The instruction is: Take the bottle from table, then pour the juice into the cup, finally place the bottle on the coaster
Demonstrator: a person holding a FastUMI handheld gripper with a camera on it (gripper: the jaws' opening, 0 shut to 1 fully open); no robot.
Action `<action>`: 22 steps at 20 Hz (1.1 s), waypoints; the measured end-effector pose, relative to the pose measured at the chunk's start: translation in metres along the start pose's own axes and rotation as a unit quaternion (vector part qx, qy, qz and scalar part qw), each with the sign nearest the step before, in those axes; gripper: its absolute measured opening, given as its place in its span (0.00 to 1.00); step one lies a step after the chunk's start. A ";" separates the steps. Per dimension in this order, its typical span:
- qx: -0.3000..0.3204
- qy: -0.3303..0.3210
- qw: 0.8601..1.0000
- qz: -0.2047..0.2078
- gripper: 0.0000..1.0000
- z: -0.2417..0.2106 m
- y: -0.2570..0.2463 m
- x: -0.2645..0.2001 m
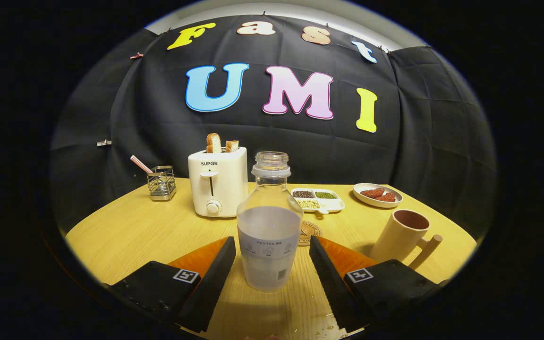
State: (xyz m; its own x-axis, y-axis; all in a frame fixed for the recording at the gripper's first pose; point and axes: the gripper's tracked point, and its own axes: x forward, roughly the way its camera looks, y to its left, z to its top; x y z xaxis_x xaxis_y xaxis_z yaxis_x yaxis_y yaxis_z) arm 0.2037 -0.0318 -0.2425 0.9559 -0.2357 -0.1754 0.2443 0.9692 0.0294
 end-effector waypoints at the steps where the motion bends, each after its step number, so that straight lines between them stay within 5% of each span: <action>1: 0.001 -0.002 1.000 -0.001 0.97 0.000 0.000 0.004; 14: 0.006 -0.035 0.999 -0.004 0.96 0.011 0.001 0.036; 18: 0.000 -0.035 0.999 -0.001 0.79 0.011 -0.001 0.038; 22: -0.003 -0.035 0.999 0.013 0.76 0.013 -0.003 0.030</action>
State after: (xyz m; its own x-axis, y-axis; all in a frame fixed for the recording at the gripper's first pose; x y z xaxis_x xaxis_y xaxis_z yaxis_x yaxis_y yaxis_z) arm 0.2341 -0.0427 -0.2348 0.9712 -0.2138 -0.1047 0.2178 0.9756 0.0281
